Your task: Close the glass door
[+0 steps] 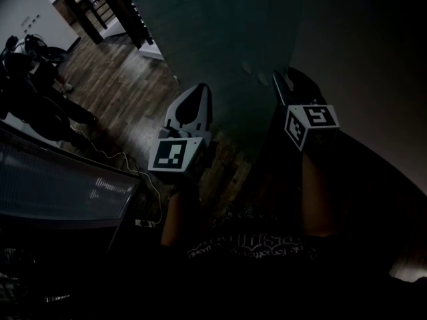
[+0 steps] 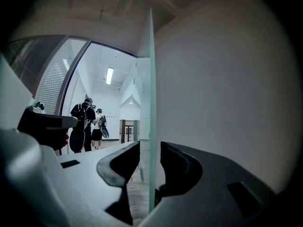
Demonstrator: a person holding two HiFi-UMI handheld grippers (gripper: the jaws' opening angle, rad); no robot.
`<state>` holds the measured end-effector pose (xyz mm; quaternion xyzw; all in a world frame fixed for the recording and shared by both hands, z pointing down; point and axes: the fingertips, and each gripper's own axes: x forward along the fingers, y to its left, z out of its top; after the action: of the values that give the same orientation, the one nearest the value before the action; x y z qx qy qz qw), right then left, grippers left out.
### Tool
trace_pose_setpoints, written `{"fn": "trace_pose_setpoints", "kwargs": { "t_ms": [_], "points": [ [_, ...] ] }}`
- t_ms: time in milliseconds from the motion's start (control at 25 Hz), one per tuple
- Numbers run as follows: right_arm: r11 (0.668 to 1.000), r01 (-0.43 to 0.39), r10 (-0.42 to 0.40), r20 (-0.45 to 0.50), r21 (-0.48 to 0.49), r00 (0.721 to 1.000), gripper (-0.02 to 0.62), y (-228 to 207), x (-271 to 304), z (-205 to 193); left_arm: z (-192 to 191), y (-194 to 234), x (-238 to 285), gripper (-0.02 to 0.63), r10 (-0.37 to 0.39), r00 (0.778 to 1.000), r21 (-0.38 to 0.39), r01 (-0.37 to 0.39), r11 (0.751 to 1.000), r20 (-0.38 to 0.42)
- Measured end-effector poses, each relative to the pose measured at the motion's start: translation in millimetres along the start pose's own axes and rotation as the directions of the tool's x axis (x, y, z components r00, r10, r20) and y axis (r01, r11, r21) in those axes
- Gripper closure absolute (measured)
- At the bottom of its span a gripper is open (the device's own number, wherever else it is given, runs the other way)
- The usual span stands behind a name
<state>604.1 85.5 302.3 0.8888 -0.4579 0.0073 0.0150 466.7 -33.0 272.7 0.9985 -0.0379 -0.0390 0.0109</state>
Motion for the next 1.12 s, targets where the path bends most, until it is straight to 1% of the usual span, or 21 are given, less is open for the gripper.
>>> {"fn": "trace_pose_setpoints", "kwargs": {
  "t_ms": [320, 520, 760, 1120],
  "points": [
    [1.000, -0.032, 0.032, -0.006, 0.000, 0.999, 0.476, 6.5, 0.1, 1.0, 1.2, 7.2, -6.4, 0.604, 0.026, 1.000, 0.003, -0.026, 1.000, 0.004],
    [0.998, -0.055, 0.055, -0.008, -0.013, 0.998, 0.509, 10.6, -2.4, 1.3, -0.3, 7.6, -9.3, 0.604, 0.038, 0.999, 0.003, -0.038, 0.999, -0.002],
    [0.989, -0.141, 0.140, -0.026, -0.041, 0.990, 0.509, 32.4, -10.0, -0.8, -0.1, 7.7, -16.7, 0.604, 0.056, 0.998, 0.011, -0.056, 0.998, 0.002],
    [0.961, -0.267, 0.265, -0.027, -0.078, 0.964, 0.508, 76.3, -22.1, 3.5, 7.2, 14.4, -37.3, 0.604, 0.114, 0.993, 0.018, -0.114, 0.993, 0.015]
  ]
}}
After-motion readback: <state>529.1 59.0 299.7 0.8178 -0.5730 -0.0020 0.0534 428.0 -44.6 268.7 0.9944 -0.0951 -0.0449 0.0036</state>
